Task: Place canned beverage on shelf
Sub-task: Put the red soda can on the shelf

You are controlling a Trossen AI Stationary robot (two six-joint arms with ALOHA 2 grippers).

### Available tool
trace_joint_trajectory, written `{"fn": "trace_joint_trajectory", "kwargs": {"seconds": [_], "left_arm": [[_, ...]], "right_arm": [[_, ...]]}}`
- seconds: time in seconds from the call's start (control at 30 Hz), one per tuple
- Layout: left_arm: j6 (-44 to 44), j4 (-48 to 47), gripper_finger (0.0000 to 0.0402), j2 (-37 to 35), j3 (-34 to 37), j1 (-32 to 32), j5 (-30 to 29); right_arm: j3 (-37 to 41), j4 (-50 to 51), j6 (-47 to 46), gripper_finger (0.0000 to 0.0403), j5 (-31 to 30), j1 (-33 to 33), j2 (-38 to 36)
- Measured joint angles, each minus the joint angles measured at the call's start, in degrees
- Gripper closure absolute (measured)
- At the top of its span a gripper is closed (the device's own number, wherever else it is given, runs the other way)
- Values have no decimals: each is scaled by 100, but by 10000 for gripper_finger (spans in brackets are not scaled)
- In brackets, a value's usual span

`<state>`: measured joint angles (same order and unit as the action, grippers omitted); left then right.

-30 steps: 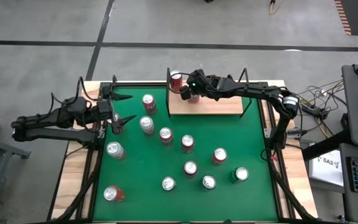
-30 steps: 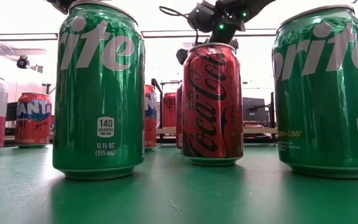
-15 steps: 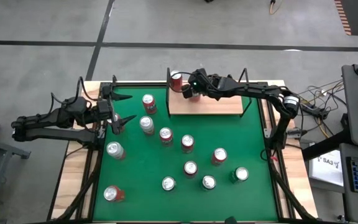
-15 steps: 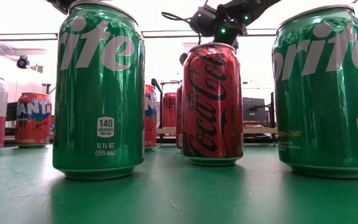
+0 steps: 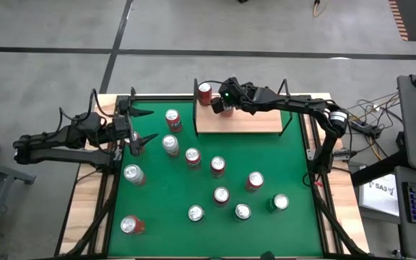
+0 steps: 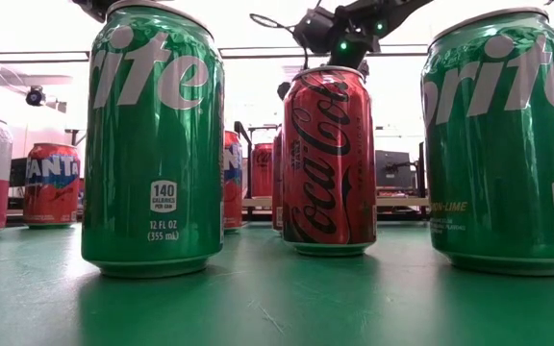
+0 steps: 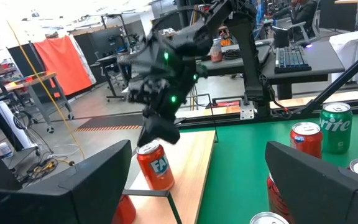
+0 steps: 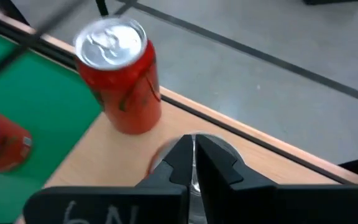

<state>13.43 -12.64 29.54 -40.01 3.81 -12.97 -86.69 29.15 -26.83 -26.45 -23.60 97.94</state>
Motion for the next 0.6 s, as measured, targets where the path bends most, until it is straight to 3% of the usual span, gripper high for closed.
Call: {"fn": "trace_joint_trajectory", "kwargs": {"seconds": [0.37,0.6], "left_arm": [[-44,-106,48,0,2,-2,0],[-64,-96,48,88,4,-1,-2]], "right_arm": [[-112,933,-564,390,1420,210,-226],[-62,1518,-811,390,1155,177,-139]]}}
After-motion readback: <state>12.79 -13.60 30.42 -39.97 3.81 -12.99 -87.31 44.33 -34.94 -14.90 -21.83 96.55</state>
